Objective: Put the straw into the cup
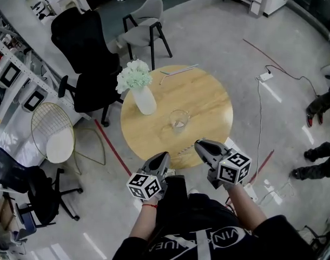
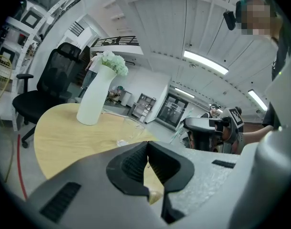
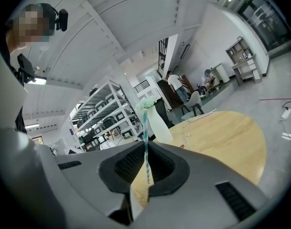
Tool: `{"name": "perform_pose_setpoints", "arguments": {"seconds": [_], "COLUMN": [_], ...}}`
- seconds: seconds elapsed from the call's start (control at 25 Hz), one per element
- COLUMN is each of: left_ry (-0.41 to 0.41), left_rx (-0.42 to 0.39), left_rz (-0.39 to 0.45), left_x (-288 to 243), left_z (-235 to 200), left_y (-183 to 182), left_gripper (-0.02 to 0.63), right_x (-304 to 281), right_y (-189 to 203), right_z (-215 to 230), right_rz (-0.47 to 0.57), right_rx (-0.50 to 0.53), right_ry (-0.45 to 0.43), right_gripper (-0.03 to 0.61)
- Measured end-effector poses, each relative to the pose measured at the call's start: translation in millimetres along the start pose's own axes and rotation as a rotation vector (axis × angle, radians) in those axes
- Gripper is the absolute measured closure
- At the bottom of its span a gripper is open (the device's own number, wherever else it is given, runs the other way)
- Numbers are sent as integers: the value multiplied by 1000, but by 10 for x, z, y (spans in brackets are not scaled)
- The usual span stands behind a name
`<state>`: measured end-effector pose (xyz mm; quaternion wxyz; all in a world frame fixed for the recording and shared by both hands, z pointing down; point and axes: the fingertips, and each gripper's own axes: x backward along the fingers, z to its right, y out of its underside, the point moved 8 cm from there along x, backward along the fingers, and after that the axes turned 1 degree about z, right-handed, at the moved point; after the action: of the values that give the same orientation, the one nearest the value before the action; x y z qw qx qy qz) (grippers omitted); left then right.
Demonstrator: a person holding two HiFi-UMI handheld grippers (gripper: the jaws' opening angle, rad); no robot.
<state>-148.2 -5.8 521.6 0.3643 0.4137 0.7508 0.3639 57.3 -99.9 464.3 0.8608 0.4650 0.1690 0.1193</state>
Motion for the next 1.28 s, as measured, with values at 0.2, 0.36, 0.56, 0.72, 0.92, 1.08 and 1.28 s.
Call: {"name": "perform_pose_setpoints", "arguments": {"seconds": [0.2, 0.36, 0.56, 0.72, 0.92, 1.08, 1.28], "left_ry": [32, 56, 81, 100, 123, 140, 160], "left_rx": [-19, -22, -27, -31, -24, -18, -15], "left_rz": [-9, -27, -56, -74, -99, -121, -141], "left_x": [-232, -414, -617, -762, -919, -1048, -1179], "left_z": [-220, -402, -620, -746, -903, -989, -1040], "left_y": [-266, -437, -564, -665, -711, -712, -714], "left_gripper": [604, 604, 604, 604, 604, 604, 604], "right_x": [-206, -369, -537, -613, -681, -676, -691], "right_y": [-232, -449, -593, -635, -688, -738, -664], "right_z": [88, 207, 396, 512, 610, 701, 788], "right_rz": [48, 113, 167, 180, 232, 257, 227], "right_rx": [-25, -69, -103, -125, -182, -191, -172], "right_ry": [4, 21, 57, 90, 94, 110, 166], "right_gripper": [557, 557, 557, 557, 557, 557, 557]}}
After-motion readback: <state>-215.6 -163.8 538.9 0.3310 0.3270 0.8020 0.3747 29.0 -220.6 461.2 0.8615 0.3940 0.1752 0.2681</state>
